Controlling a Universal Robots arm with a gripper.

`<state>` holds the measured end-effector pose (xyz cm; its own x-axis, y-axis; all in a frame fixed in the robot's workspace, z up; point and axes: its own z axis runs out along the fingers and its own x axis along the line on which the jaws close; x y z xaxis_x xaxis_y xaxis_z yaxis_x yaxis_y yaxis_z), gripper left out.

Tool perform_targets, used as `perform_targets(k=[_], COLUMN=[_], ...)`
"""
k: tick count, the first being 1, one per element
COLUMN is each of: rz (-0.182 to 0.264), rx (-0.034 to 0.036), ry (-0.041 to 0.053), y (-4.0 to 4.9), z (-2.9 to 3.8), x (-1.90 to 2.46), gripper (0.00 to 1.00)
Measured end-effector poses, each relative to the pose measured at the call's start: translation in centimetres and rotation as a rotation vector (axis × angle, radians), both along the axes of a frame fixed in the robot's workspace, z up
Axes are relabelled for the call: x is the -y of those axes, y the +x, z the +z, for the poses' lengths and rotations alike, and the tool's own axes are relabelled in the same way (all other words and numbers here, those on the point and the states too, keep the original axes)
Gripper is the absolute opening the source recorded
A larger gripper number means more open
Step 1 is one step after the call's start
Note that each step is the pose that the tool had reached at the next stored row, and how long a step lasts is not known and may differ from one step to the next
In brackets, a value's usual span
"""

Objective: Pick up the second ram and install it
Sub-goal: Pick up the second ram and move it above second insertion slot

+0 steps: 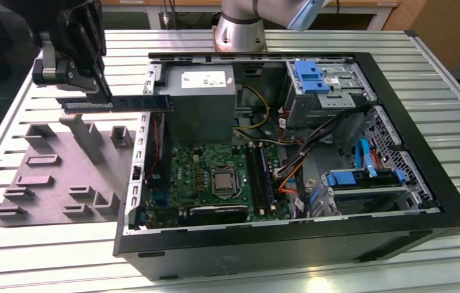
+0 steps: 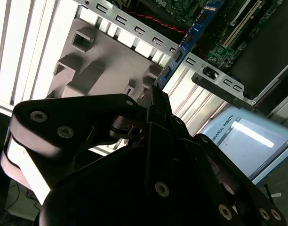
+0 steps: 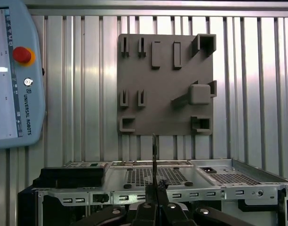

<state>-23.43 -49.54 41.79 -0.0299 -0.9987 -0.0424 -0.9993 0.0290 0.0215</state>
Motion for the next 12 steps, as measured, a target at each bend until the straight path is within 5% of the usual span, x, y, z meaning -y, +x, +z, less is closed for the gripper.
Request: perform_targets(k=[12], rz=[0.0], rx=[0.0], ry=[0.0], y=[1.11], z=[0.0], x=[0.0], gripper=[0.11])
